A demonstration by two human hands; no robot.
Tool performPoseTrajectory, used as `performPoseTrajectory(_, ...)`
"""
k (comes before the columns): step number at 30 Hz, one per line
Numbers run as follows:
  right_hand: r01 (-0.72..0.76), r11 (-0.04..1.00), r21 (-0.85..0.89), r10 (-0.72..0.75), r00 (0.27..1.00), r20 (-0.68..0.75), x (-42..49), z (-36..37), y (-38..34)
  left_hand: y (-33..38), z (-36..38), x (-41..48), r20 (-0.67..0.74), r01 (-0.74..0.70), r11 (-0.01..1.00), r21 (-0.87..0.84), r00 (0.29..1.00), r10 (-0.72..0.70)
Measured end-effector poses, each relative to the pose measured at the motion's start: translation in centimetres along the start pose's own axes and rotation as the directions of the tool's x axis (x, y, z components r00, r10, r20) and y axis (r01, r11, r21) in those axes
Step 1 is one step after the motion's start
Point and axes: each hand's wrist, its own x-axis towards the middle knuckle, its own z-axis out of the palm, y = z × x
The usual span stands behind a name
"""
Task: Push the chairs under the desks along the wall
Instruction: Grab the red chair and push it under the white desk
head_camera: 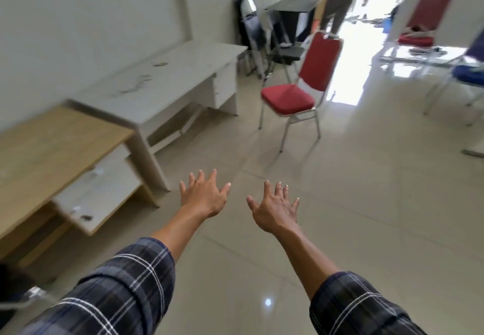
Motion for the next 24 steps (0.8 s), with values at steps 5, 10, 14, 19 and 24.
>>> performPoseTrajectory(5,-0.130,0.991,0.011,0.131,0.989,-0.067,6.9,-9.0,9.8,13.6,0.4,6.8,0.019,-0.114,0.993,-0.026,0.993,0.115)
performPoseTrajectory(10,-0.157,0.986,0.062,0.163,0.980,-0.112,14.4,-13.9,13.8,22.0,0.4,13.8,0.019,-0.174,0.985,-0.005,0.984,0.174)
performPoseTrajectory(14,-0.159,0.984,0.083,0.168,0.978,-0.120,21.6,-16.9,15.3,27.1,0.1,20.9,0.029,-0.199,0.980,0.023,0.980,0.199)
performPoseTrajectory(19,-0.209,0.973,0.095,0.220,0.967,-0.126,30.7,-21.5,18.0,33.8,-0.3,30.7,0.080,-0.232,0.973,0.019,0.970,0.230)
performPoseTrajectory(24,-0.265,0.952,0.153,0.291,0.939,-0.181,38.9,-27.1,21.4,42.1,-1.6,39.1,0.121,-0.321,0.946,0.045,0.942,0.314)
